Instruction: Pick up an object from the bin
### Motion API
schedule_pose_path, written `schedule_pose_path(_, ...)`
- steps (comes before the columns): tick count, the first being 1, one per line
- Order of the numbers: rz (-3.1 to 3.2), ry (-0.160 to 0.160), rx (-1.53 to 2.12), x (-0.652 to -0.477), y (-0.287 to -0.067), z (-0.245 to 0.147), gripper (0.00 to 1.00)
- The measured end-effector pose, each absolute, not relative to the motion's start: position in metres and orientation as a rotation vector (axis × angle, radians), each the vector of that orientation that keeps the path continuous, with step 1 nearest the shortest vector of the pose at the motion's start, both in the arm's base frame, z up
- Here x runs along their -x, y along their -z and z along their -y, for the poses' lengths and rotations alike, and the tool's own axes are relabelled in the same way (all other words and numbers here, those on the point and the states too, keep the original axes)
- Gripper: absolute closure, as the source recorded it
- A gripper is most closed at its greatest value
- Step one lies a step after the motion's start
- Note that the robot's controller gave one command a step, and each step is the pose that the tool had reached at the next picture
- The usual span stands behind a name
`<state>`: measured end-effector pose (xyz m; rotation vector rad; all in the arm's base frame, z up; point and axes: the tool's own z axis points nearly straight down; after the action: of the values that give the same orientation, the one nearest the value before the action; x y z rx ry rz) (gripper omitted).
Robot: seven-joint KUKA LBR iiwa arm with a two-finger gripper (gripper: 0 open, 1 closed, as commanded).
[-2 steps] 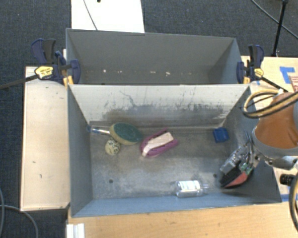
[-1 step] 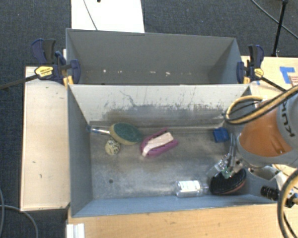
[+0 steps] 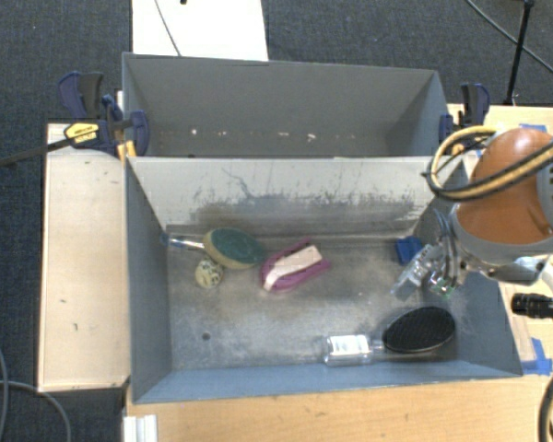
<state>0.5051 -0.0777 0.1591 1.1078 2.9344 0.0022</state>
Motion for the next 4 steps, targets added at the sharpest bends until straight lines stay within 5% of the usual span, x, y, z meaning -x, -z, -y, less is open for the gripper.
schedule_pose_path(1, -2.939, 0.000, -1.106, -0.504, -0.157, 0.078, 0.00)
schedule_pose_path(2, -2.884, 0.003, -1.261, -0.482, -0.078, 0.104, 0.00)
schedule_pose_path(3, -2.880, -0.003, -1.249, -0.485, -0.082, 0.102, 1.00)
schedule_pose_path(4, -2.881, 0.000, -1.249, -0.484, -0.082, 0.103, 0.00)
